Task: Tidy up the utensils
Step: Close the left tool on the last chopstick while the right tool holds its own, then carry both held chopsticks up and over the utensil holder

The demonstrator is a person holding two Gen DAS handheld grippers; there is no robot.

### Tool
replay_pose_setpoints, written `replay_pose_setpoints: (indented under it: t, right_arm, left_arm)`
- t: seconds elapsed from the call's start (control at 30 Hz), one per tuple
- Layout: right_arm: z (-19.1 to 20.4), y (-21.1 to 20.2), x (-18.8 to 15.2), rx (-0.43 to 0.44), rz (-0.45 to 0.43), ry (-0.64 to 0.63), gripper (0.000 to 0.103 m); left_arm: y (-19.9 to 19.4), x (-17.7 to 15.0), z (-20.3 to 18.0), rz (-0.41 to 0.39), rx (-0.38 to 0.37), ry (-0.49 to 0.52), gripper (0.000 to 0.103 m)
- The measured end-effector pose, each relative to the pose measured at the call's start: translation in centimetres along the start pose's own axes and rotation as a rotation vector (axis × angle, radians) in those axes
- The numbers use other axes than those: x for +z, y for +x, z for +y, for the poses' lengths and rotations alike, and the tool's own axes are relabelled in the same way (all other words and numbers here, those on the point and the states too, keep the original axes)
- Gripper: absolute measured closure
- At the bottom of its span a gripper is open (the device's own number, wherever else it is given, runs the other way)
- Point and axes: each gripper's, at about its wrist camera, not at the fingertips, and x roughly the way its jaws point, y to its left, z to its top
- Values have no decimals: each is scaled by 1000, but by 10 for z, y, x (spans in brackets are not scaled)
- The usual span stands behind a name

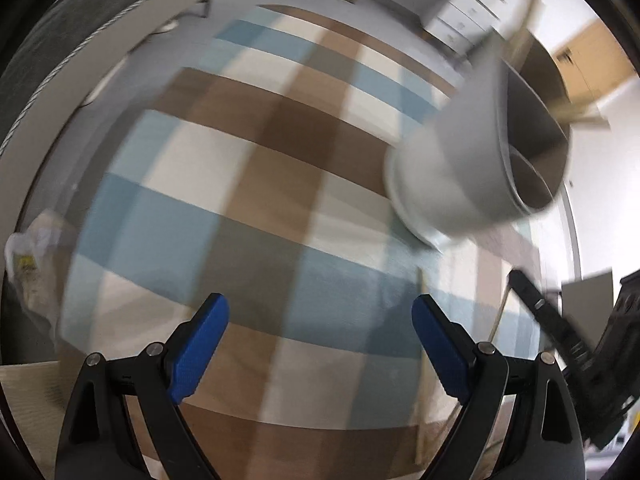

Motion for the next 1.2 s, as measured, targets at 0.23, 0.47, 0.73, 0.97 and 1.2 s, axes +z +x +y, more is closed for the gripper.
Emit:
replay_pose_setpoints:
  t: [0.23, 0.47, 0.73, 0.97, 1.2]
  right_arm:
    - [-41, -47, 7, 70, -108, 153, 99]
    - [-56, -82, 7, 82, -178, 189, 99]
    - [-63, -86, 3, 49, -184, 195, 99]
    - [-69, -103, -3, 21, -217, 204, 99]
    - [-52, -114, -11, -15, -245, 131, 99]
  left_arm:
    - [19, -4, -62, 31, 29, 143, 13]
    - [53, -9, -95, 115, 151, 227, 28]
    - [73, -5, -122, 84, 265, 283, 52]
    - [70, -3, -134, 73, 183, 304, 103]
    - [7, -11, -126, -104, 48, 291, 103]
